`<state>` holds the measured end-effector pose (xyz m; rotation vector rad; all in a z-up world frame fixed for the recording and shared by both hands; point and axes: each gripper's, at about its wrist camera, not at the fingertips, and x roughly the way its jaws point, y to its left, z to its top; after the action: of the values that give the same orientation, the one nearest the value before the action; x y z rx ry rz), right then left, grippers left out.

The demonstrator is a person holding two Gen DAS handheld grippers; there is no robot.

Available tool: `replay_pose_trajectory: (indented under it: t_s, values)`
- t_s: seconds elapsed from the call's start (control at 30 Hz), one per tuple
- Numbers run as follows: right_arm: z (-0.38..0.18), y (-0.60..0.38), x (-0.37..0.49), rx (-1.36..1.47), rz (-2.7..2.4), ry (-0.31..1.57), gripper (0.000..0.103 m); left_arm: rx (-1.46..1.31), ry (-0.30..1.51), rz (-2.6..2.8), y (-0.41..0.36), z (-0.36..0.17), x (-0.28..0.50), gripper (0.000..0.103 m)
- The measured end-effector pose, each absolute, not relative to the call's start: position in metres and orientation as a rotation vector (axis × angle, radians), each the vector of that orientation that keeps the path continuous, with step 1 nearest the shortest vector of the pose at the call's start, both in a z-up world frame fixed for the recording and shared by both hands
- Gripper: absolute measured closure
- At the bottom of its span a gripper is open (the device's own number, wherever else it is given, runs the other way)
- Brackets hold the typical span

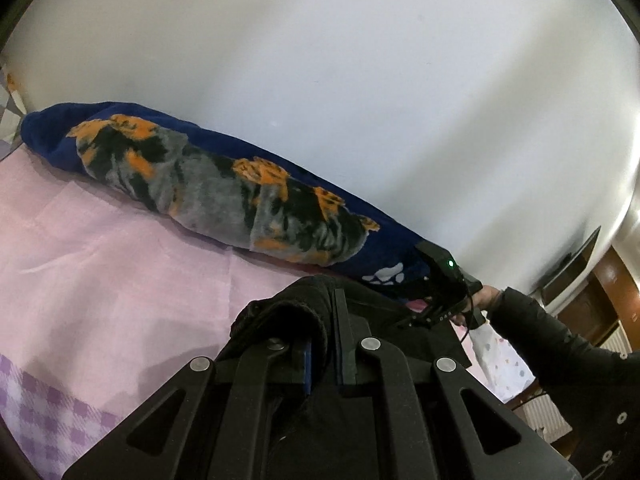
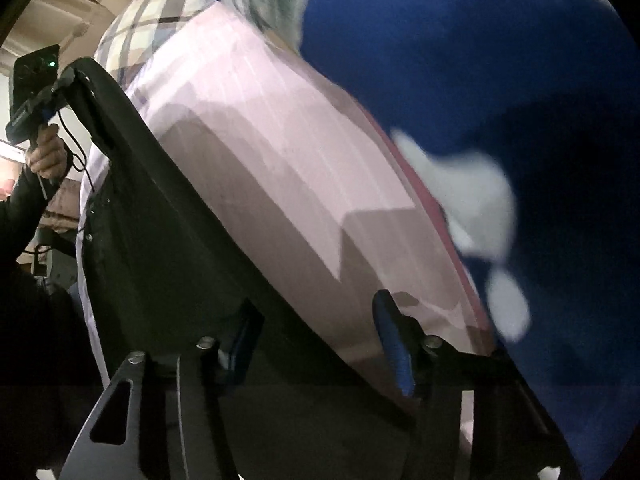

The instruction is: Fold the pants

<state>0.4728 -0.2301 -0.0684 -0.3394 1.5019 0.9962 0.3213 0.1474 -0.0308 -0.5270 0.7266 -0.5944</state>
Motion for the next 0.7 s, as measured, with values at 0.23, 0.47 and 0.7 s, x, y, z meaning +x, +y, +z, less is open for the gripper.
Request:
replay_pose_trajectory:
  t_s: [0.23,0.47,0.7]
  values:
    - [-0.071,-0.270,0.460,-0.432,0.802,1.486,0.078,-0.514,0.758,-0.533,0.143,-0.037,0.334,0.095]
    - [-0.041,-0.272,0.418,-0.489,0.565,1.280,0.092,-0.475,0.786,-0.410,0.139,-0.052,0.351,0.095]
    - [0.009,-0.259,0.337,-0.562,0.255,1.065,0.095,-0.332,0.743,-0.400,0.129,-0.037,0.331,0.095]
